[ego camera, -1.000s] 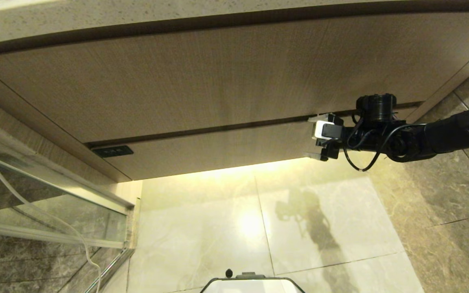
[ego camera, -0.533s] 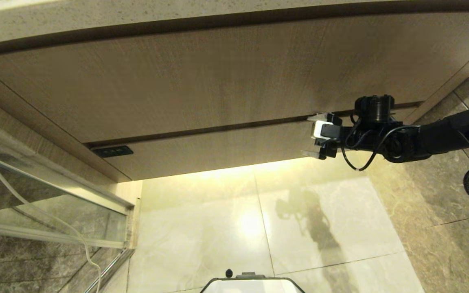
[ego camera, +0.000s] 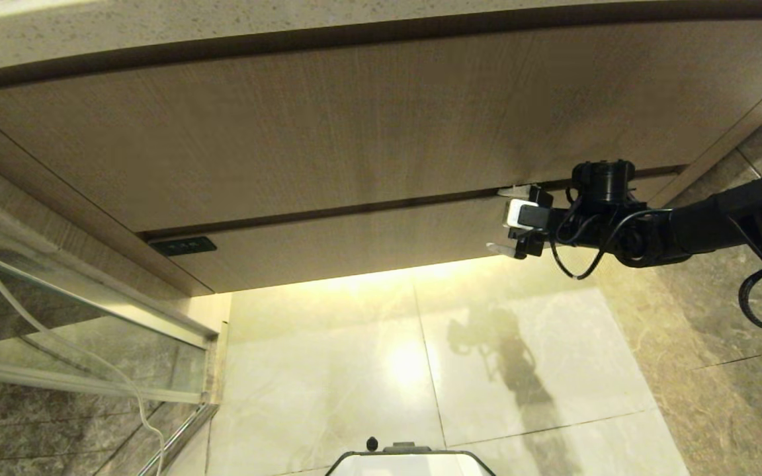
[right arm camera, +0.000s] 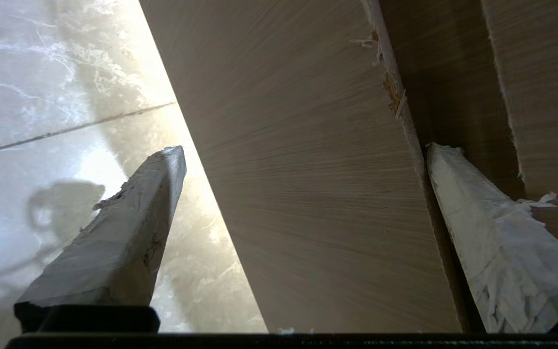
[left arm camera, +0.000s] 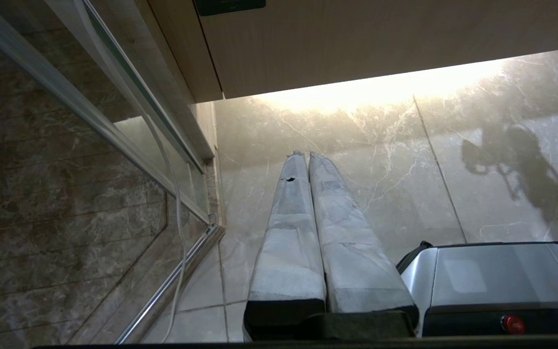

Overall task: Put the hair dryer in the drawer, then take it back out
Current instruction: Pull open the drawer

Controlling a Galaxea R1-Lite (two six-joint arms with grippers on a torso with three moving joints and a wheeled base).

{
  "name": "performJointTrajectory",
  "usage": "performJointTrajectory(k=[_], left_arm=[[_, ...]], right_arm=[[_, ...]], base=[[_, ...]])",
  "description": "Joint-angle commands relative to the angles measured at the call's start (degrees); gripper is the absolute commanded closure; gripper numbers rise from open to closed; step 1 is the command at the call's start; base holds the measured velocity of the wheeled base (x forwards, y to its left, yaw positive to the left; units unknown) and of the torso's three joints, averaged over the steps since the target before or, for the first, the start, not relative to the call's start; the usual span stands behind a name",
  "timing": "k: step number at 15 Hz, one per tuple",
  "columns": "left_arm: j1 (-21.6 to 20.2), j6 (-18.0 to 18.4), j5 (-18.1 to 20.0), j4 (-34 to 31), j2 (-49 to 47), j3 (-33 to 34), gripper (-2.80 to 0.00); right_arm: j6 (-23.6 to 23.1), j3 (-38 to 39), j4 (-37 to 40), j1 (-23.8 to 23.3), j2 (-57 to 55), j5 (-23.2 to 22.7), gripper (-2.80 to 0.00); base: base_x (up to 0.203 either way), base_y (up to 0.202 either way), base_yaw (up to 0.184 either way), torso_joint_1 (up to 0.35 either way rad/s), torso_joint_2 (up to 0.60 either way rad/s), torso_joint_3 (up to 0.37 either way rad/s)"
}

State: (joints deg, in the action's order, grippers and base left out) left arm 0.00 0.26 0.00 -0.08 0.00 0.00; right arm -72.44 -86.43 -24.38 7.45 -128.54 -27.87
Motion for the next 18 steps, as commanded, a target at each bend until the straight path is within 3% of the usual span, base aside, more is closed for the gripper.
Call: performJointTrajectory(k=[1, 18], left_arm=[[0.00, 0.00, 0.00, -0.01, 0.00, 0.09, 0.00], [0.00, 0.00, 0.00, -0.01, 0.00, 0.09, 0.00]], right_arm=[[-0.95, -0.05, 0.47, -0.42, -1.18, -0.08, -2.80], [-2.88, 1.36, 10.67, -2.79, 0.40, 0.44, -2.80]], base=[[0.000, 0.000, 0.000, 0.000, 0.00, 0.000], [0.000, 0.000, 0.000, 0.000, 0.00, 0.000]])
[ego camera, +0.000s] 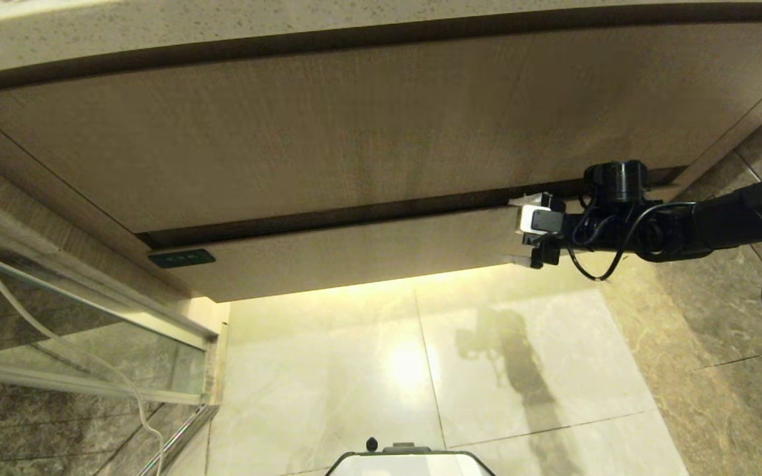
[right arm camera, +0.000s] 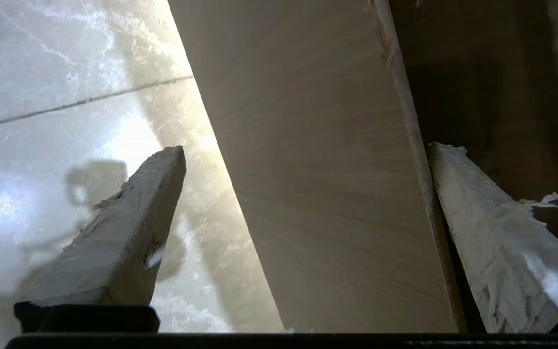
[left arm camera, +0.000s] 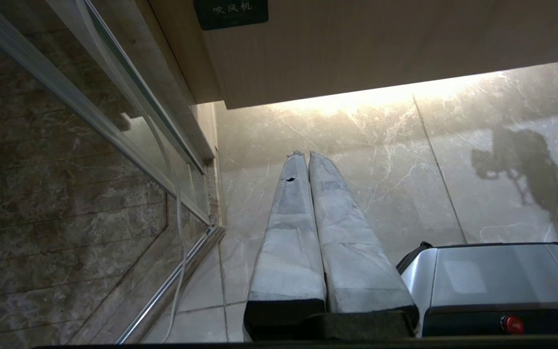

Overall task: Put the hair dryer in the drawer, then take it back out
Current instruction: Pull open the drawer

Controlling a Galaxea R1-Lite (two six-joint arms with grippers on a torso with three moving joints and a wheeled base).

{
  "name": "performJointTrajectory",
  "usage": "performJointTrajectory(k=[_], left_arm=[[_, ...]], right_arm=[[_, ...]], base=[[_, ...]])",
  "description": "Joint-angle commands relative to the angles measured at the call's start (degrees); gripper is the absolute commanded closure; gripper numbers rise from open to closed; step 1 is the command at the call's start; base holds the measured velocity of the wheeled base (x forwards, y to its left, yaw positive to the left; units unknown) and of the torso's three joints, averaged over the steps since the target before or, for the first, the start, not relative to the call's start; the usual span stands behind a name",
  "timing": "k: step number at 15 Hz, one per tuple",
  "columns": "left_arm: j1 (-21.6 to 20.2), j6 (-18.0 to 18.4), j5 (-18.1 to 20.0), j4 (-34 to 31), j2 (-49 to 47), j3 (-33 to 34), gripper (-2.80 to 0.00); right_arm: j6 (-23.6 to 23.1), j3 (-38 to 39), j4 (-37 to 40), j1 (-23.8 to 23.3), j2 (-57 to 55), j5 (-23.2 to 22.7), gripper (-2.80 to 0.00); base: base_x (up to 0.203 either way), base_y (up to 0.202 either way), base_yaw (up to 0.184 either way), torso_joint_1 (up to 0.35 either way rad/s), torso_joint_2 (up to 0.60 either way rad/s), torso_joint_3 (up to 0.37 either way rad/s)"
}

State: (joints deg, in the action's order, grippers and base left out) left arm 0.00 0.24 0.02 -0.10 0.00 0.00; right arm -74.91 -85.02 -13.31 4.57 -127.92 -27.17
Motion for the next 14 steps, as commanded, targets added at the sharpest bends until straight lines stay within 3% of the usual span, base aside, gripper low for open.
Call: performJointTrajectory(k=[1, 9, 14], left_arm=[[0.00, 0.02, -0.02, 0.01, 0.00, 0.09, 0.00], [0.00, 0.02, -0.02, 0.01, 0.00, 0.02, 0.00], [0.00, 0.02, -0.02, 0.01, 0.00, 0.09, 0.00]], right_arm=[[-0.50, 0.23, -0.49, 0.09, 0.16, -0.20, -2.80], [-0.29, 2.96, -0.20, 0.09, 2.45, -0.12, -2.80], [3.80, 16.40, 0.02, -0.10, 10.89, -0.33, -2.80]], base=[[0.000, 0.000, 0.000, 0.000, 0.00, 0.000], [0.000, 0.000, 0.000, 0.000, 0.00, 0.000], [0.000, 0.000, 0.000, 0.000, 0.00, 0.000]])
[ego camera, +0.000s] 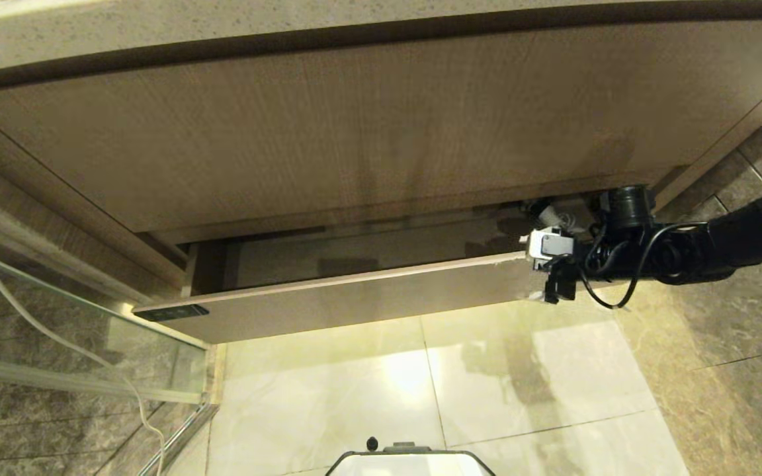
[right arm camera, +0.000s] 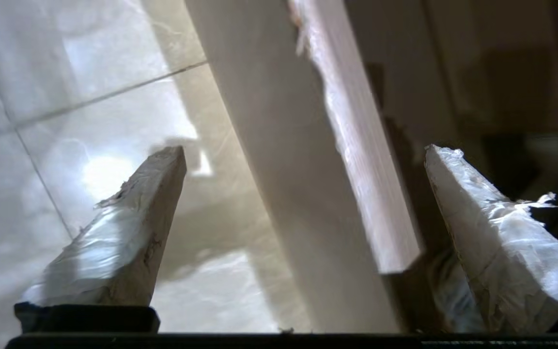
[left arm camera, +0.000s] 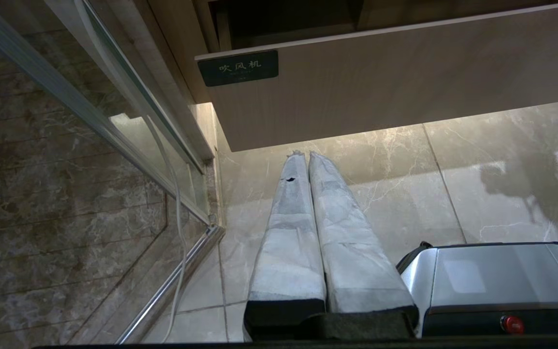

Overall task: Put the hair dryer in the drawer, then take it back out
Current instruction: Pull open the drawer

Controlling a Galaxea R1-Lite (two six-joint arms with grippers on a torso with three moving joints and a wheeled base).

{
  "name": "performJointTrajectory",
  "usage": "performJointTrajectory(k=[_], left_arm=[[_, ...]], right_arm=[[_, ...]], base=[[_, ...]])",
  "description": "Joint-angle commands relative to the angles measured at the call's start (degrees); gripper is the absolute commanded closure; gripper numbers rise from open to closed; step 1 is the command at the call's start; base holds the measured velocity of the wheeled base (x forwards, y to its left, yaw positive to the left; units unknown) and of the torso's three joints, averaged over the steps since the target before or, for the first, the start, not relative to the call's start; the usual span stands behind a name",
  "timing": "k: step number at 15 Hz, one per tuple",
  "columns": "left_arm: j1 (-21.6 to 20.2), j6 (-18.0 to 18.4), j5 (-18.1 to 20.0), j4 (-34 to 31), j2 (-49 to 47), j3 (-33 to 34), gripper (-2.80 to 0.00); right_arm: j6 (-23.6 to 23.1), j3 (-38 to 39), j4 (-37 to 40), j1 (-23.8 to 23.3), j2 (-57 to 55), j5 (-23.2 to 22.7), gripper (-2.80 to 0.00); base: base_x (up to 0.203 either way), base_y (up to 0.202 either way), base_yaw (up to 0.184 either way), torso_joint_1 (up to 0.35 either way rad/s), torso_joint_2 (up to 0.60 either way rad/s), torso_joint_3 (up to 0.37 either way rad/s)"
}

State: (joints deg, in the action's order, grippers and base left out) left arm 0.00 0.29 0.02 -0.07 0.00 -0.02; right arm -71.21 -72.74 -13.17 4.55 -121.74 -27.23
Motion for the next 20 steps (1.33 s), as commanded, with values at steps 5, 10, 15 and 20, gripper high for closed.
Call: performJointTrajectory(k=[5, 10, 15, 20], left_arm=[[0.00, -0.03, -0.02, -0.01, 0.00, 0.11, 0.00], [0.00, -0.03, -0.02, -0.01, 0.00, 0.02, 0.00], [0.00, -0.03, -0.02, -0.01, 0.00, 0.11, 0.00], [0.00, -0.03, -0.02, -0.01, 0.05, 0.11, 0.00]], right_arm=[[0.99, 8.71, 0.02, -0.16, 11.12, -0.11, -2.80], [15.45, 14.89, 9.15, -0.64, 23.96, -0.21, -2.80], [27.09, 22.93, 24.80, -6.42, 42.08, -0.25, 0.00], [31.26, 30.49, 28.99, -11.64, 55.20, 6.52, 0.00]], base=[[0.000, 0.000, 0.000, 0.000, 0.00, 0.000], [0.000, 0.000, 0.000, 0.000, 0.00, 0.000], [0.000, 0.000, 0.000, 0.000, 0.00, 0.000], [0.000, 0.000, 0.000, 0.000, 0.00, 0.000]])
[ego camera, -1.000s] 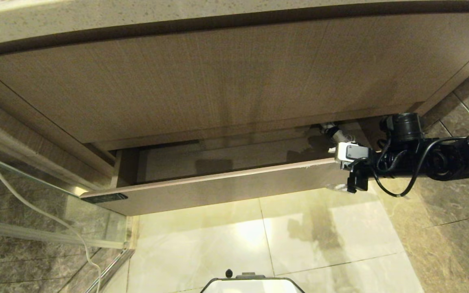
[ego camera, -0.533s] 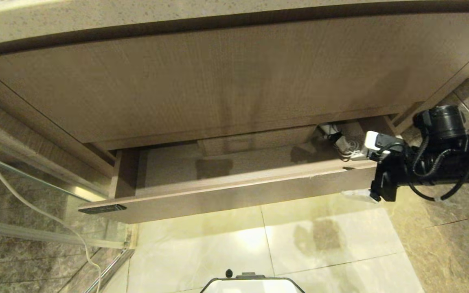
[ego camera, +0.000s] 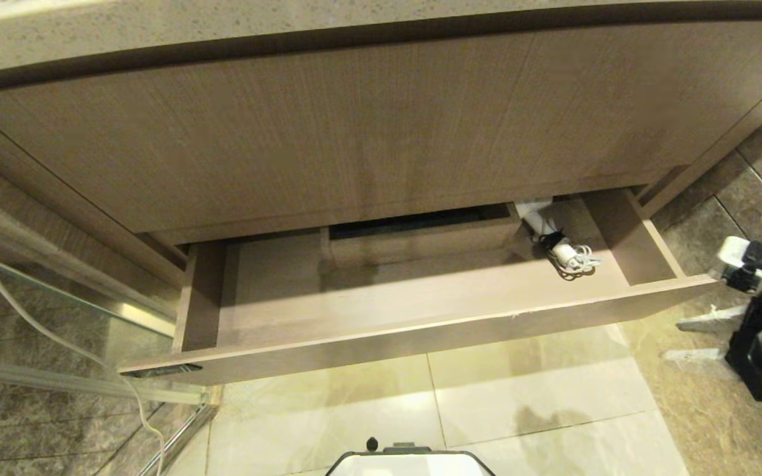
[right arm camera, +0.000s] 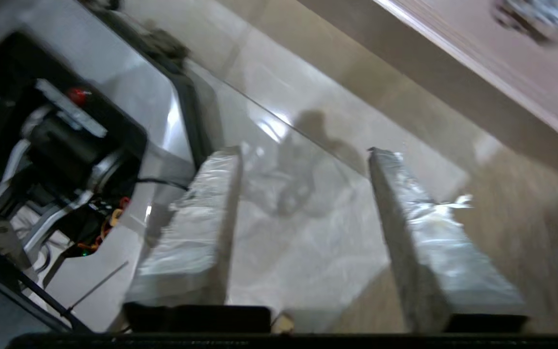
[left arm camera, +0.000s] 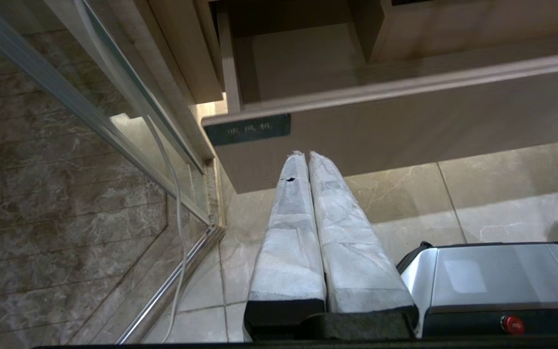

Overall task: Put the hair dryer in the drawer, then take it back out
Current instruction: Pull open the drawer

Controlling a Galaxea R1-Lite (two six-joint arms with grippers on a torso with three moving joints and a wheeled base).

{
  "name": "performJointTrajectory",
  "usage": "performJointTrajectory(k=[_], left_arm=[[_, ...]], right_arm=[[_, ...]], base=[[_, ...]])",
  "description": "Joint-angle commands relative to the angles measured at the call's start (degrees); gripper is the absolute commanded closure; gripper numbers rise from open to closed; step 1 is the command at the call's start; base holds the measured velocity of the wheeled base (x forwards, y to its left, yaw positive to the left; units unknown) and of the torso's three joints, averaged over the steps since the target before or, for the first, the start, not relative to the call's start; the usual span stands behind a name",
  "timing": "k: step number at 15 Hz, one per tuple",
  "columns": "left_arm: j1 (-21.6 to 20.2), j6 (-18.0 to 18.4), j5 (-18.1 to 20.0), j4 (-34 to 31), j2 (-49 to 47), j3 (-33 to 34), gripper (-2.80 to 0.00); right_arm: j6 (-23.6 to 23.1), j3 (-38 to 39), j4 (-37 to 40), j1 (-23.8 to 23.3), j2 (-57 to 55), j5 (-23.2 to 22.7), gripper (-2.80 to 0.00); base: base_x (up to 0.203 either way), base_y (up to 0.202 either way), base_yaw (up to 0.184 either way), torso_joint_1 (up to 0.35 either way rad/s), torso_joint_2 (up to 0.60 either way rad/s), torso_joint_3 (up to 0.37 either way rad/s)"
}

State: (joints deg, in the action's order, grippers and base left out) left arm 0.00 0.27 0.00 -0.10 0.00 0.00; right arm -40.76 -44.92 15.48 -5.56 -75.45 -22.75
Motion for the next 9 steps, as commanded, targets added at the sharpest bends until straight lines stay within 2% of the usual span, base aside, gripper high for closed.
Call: performJointTrajectory(k=[1, 3, 4, 5, 7, 9], left_arm=[[0.00, 0.00, 0.00, 0.01, 0.00, 0.09, 0.00], [0.00, 0.00, 0.00, 0.01, 0.00, 0.02, 0.00], [0.00, 0.00, 0.00, 0.01, 0.00, 0.00, 0.00], [0.00, 0.00, 0.00, 0.01, 0.00, 0.09, 0.00], [0.00, 0.00, 0.00, 0.01, 0.00, 0.05, 0.00], [0.00, 0.00, 0.00, 0.01, 0.00, 0.03, 0.00]], right_arm=[[2.37, 4.85, 0.68, -2.37, 12.99, 5.06, 0.00], [6.43, 9.77, 1.13, -3.75, 18.56, 10.33, 0.00], [8.75, 10.63, 1.46, -4.45, 19.63, 11.66, 0.00], [9.08, 10.73, 1.34, -4.61, 19.64, 11.98, 0.00], [13.11, 10.91, 0.18, -6.74, 18.49, 16.61, 0.00], [16.49, 10.38, -2.72, -6.68, 12.48, 17.96, 0.00]], base=[[0.000, 0.000, 0.000, 0.000, 0.00, 0.000], [0.000, 0.000, 0.000, 0.000, 0.00, 0.000], [0.000, 0.000, 0.000, 0.000, 0.00, 0.000], [0.000, 0.000, 0.000, 0.000, 0.00, 0.000], [0.000, 0.000, 0.000, 0.000, 0.00, 0.000], [0.000, 0.000, 0.000, 0.000, 0.00, 0.000]])
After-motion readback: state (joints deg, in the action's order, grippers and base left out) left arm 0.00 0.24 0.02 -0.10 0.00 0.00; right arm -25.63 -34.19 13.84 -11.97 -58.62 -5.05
